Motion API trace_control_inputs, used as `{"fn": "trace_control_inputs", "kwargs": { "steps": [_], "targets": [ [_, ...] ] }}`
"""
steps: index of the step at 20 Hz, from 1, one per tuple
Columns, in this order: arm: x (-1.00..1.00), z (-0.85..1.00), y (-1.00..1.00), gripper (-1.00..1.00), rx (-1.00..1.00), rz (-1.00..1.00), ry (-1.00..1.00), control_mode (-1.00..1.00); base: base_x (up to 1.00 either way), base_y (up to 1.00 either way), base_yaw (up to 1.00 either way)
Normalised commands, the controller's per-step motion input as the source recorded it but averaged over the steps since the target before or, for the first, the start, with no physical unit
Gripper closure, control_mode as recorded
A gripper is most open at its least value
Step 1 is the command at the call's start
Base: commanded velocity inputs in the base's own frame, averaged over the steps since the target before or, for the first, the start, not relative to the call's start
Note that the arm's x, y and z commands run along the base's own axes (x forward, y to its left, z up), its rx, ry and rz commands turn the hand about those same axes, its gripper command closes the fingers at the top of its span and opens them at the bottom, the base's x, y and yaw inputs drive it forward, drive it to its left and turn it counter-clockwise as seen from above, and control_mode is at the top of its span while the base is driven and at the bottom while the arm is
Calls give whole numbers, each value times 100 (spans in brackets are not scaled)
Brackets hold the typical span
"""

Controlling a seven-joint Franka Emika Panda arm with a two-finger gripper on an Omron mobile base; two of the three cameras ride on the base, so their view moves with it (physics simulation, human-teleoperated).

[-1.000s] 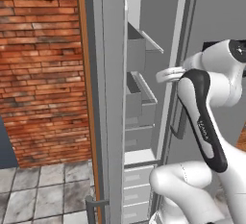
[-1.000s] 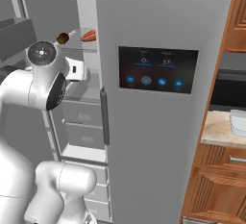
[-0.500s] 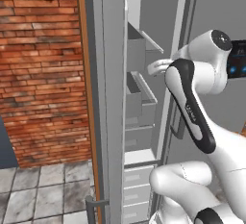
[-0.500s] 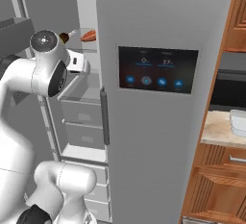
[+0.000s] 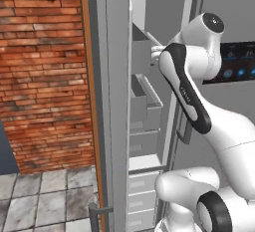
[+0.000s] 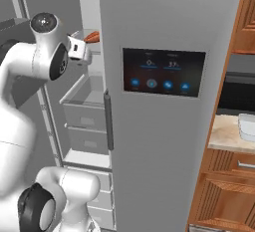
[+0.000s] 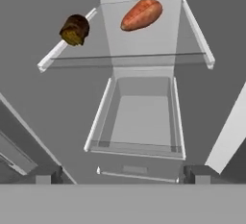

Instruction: Take the sweet potato and sweet potato out of the freezer and place them in the tupperware container on the counter. Then put the tupperware containing the vegetables back in the freezer.

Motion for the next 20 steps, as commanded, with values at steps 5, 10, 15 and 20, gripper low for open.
{"fn": "trace_control_inputs", "kwargs": {
  "steps": [5, 10, 15, 20],
  "targets": [
    [44, 6, 19, -100, 6, 0, 0, -100, 0, 0, 0],
    [40, 2, 8, -100, 8, 0, 0, -100, 0, 0, 0],
    [38, 3, 0, -100, 2, -1, 3, -100, 0, 0, 0],
    [23, 0, 3, -100, -2, -7, 1, -100, 0, 0, 0]
  ]
}}
